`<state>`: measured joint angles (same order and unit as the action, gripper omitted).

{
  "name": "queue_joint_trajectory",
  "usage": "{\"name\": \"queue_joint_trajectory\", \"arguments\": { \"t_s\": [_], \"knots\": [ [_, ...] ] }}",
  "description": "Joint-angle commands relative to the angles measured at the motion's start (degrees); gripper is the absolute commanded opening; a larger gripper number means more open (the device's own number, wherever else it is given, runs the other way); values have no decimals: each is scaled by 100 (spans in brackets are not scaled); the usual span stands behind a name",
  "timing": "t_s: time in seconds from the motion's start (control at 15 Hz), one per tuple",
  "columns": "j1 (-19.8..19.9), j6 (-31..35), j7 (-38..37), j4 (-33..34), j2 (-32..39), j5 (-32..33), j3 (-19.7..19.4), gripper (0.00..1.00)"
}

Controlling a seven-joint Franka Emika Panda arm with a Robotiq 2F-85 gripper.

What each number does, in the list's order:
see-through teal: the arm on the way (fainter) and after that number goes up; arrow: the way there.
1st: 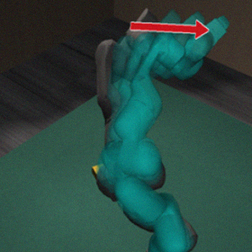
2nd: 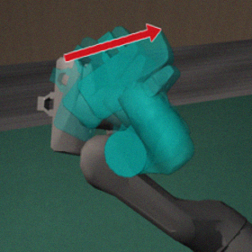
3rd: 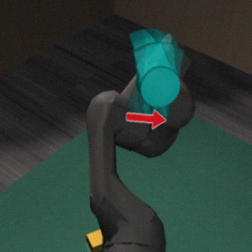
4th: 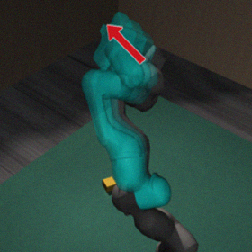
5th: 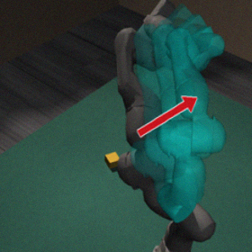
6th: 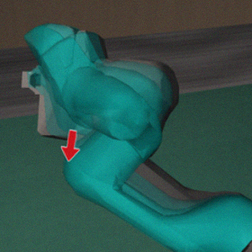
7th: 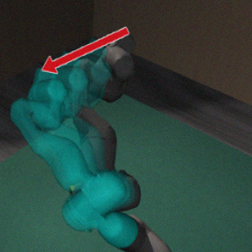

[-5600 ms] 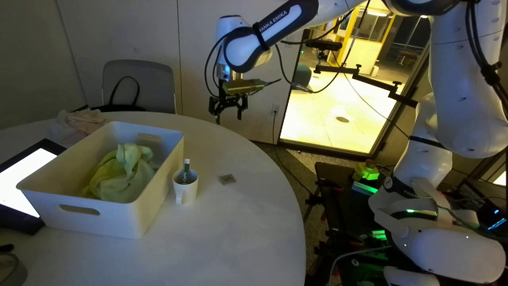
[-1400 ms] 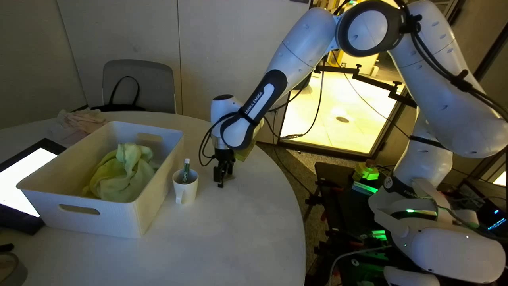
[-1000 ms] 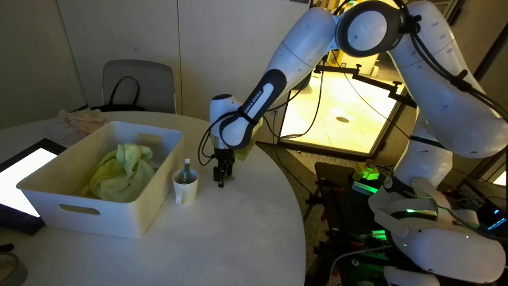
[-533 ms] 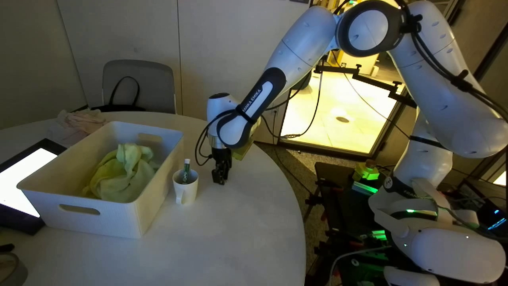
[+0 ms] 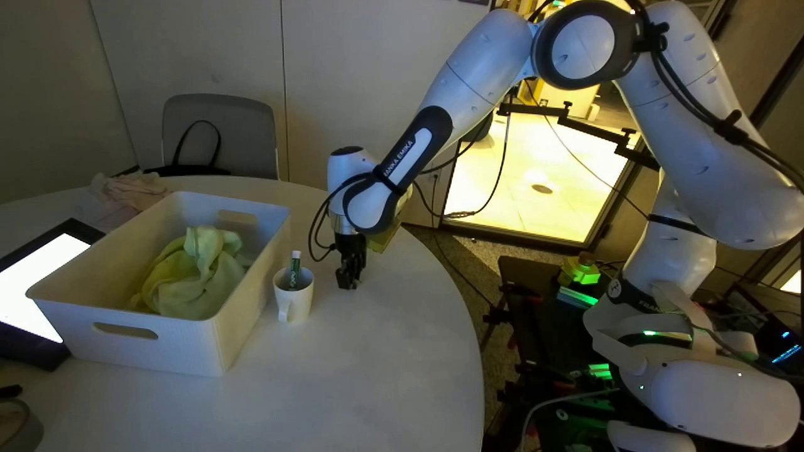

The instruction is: Pick up the yellow towel put it in the basket, pick up a black masking tape put it in the cup, pick up the light yellow towel put it in the basket, pick up the marker put it in the cup, pick up the white-brown towel put it in the basket and pick up the object put it in the cup

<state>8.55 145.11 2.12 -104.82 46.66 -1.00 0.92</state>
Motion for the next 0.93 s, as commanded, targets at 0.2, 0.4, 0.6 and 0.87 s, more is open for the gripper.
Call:
{"name": "queue_joint_trajectory", "arguments": {
  "t_s": [0.2, 0.4, 0.6, 0.87],
  "knots": [
    [-48, -107, 112, -62, -162, -103, 8, 3],
    [-137, -107, 52, -197, -351, -72, -19, 3],
    [-232, -159, 13, -358, -611, -49, -33, 3],
    [-476, -418, -206, -608, -1056, 36, -134, 3]
  ]
}}
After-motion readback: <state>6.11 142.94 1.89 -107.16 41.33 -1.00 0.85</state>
